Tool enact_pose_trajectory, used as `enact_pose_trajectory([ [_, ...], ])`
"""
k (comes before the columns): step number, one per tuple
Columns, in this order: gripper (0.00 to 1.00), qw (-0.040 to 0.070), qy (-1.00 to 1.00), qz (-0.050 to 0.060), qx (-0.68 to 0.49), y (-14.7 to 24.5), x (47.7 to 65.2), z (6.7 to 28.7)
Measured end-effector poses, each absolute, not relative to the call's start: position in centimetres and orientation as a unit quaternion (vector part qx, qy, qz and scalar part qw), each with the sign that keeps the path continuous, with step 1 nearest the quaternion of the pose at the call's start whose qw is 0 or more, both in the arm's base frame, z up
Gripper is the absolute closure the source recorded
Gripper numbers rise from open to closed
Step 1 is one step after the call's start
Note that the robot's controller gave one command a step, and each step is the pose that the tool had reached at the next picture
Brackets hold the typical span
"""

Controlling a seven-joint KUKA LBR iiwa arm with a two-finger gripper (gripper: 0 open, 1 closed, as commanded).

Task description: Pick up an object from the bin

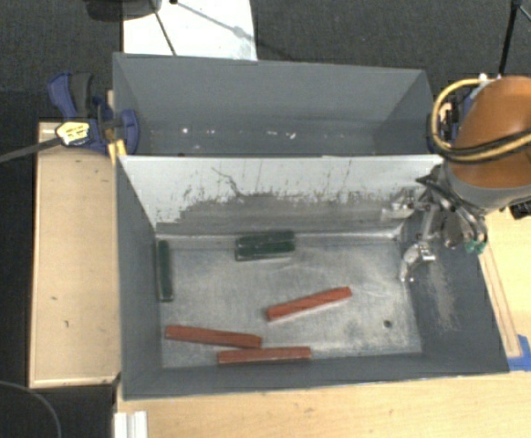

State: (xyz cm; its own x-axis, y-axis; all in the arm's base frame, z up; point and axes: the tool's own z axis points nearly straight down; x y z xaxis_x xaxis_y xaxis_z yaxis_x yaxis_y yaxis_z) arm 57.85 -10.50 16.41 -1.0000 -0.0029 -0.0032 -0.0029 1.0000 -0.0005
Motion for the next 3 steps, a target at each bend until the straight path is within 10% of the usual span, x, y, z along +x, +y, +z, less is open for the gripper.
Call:
enact_pose_trajectory([
  [1, 0.00, 0.002, 1.000, 0.000, -0.002, -10.5, 57.8, 16.4],
  [2, 0.00, 0.004, 1.000, 0.000, 0.014, -6.3, 55.5, 10.9],
  [3, 1.00, 0.008, 1.000, 0.001, -0.006, -1.0, 56.9, 7.5],
])
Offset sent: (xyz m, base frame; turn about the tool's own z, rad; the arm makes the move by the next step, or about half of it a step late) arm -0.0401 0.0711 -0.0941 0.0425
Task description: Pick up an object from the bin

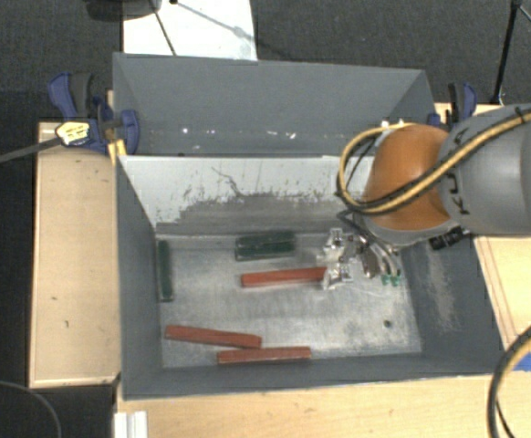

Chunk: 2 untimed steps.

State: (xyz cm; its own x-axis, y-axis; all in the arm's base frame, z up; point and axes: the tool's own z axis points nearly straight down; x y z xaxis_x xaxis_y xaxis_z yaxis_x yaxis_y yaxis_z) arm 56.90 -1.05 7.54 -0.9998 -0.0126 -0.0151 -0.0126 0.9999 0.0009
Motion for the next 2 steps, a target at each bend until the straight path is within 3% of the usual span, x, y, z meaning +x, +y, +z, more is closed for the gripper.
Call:
enact_pose_trajectory([
  [1, 1.00, 0.008, 1.000, 0.000, -0.007, -1.0, 56.9, 7.5],
  [2, 1.00, 0.002, 1.000, 0.000, -0.010, -1.5, 56.0, 20.9],
])
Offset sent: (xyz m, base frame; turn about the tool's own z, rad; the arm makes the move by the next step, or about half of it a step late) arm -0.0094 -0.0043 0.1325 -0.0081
